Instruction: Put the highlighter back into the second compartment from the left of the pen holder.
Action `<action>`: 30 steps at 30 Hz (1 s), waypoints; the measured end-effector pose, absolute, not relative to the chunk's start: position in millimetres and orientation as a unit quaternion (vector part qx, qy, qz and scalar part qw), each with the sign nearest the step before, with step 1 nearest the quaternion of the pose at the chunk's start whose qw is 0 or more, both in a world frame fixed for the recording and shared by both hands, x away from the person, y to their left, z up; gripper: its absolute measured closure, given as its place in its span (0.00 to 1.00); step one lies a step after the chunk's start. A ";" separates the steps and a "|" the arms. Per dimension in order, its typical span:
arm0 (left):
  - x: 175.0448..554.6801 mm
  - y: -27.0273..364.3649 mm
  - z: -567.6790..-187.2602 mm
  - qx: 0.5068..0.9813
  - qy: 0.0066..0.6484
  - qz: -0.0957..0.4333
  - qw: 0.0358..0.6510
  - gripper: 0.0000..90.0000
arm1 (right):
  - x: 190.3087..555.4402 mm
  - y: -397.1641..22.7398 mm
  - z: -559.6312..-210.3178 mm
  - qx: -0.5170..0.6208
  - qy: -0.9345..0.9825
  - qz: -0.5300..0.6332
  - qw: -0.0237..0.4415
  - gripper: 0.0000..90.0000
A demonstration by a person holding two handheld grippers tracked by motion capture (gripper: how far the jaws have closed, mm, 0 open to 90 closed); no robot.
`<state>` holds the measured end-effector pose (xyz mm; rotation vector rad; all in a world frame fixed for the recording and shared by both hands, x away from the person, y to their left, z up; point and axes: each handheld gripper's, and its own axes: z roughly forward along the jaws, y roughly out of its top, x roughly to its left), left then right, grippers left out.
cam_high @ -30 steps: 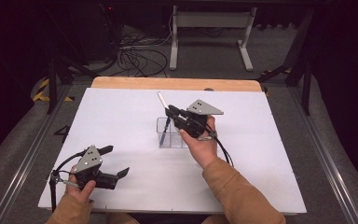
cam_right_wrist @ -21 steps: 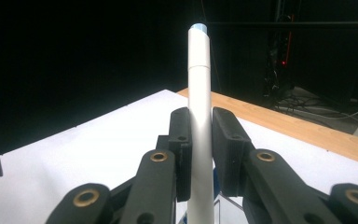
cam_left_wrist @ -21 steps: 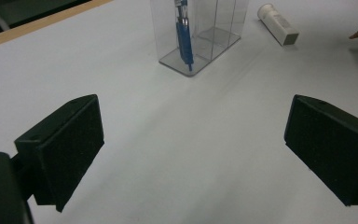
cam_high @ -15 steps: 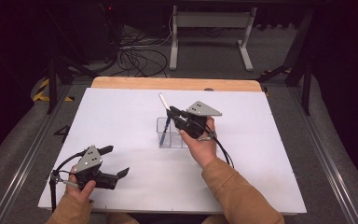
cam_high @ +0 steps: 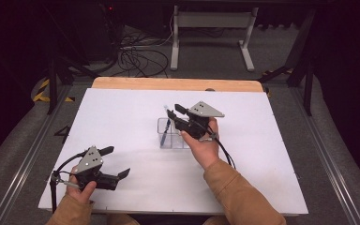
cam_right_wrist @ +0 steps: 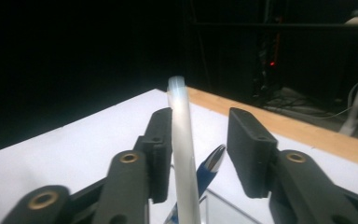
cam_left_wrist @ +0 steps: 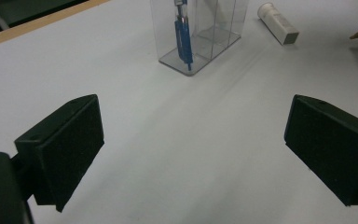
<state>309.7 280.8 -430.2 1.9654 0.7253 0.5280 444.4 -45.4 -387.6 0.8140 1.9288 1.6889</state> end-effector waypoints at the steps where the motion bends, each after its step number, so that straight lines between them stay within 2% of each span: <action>1: 309.8 280.9 -430.1 0.802 0.296 0.217 0.471 0.06 | 443.2 -46.9 -385.6 0.296 0.696 0.614 0.227 0.61; 12: 311.6 279.1 -430.0 0.804 0.293 0.216 0.469 0.06 | 425.3 -71.8 -362.1 0.282 0.680 0.635 0.233 0.45; 27: 316.8 276.3 -427.9 0.799 0.293 0.212 0.480 0.06 | 410.3 -98.7 -353.0 0.277 0.694 0.622 0.236 0.38; 30: 316.5 275.2 -427.9 0.798 0.293 0.211 0.482 0.05 | 409.1 -102.6 -352.6 0.269 0.698 0.620 0.236 0.28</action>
